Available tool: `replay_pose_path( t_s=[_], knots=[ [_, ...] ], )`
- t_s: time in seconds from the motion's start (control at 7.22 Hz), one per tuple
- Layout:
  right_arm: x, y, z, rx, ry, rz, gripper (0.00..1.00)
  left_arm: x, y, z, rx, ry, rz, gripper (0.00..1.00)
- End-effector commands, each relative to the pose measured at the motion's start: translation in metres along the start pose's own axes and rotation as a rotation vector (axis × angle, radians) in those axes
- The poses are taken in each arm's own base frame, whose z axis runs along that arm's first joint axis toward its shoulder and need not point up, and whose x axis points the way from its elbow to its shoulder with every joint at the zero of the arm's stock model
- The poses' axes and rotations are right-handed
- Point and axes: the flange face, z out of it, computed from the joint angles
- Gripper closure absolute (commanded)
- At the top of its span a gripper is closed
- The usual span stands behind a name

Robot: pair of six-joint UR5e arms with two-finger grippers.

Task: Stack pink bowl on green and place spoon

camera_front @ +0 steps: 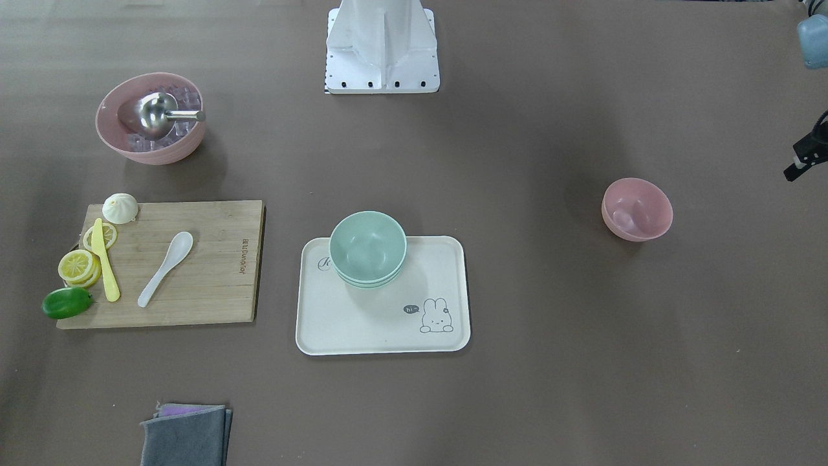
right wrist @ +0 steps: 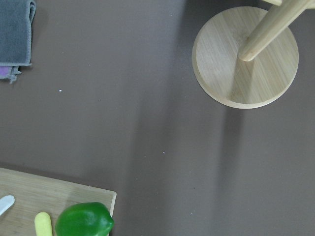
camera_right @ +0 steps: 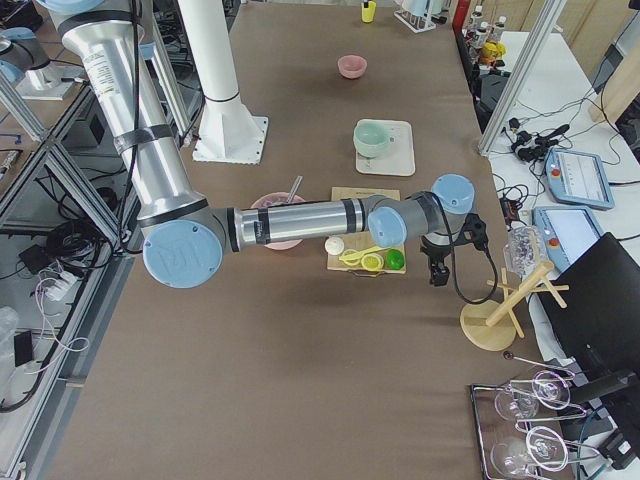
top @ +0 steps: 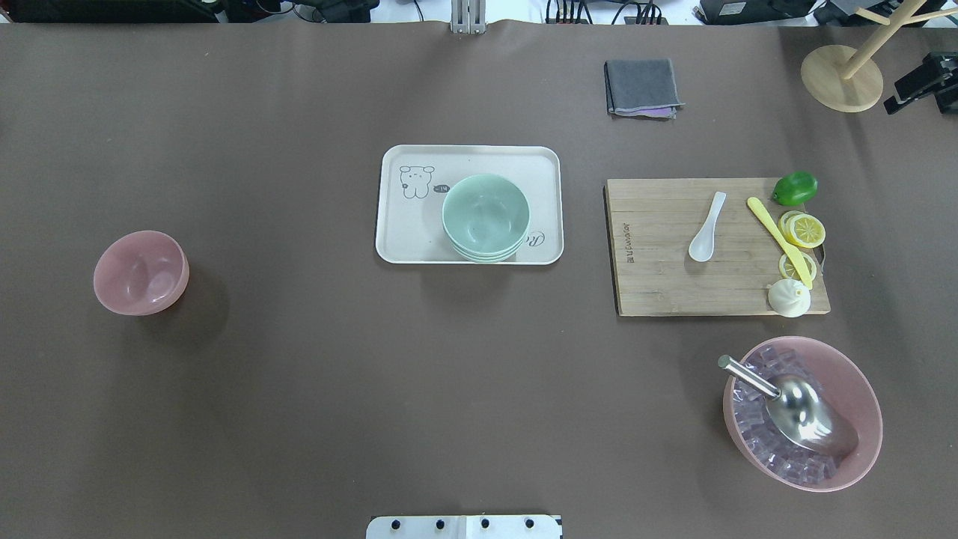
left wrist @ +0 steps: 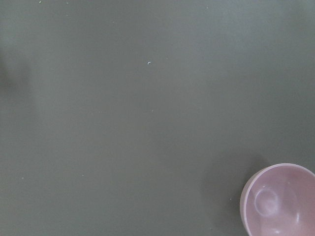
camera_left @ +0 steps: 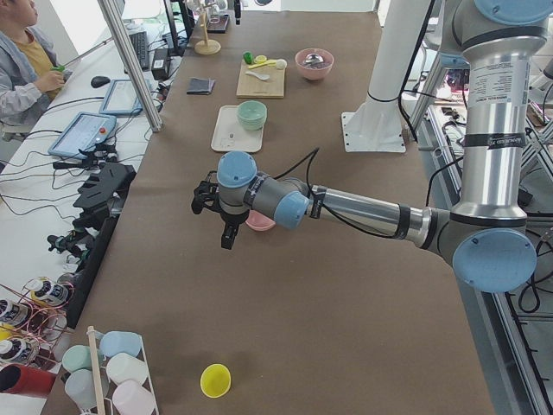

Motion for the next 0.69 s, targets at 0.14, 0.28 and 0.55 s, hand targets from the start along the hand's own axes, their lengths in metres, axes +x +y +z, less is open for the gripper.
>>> replay_pose_path(
  t_s=[0.14,0.28,0.55],
  knots=[
    [-0.016,0.001,0.015,-0.022,-0.008,0.034,0.0,0.006,0.002,0.007,-0.009,0.01,0.003,0.02],
    [-0.024,0.002,0.02,-0.03,-0.011,0.043,0.0,0.004,0.005,0.01,-0.016,0.006,0.002,0.02],
    [-0.044,0.002,0.024,-0.034,-0.019,0.069,0.0,0.021,0.005,0.028,-0.05,0.018,-0.01,0.02]
  ],
)
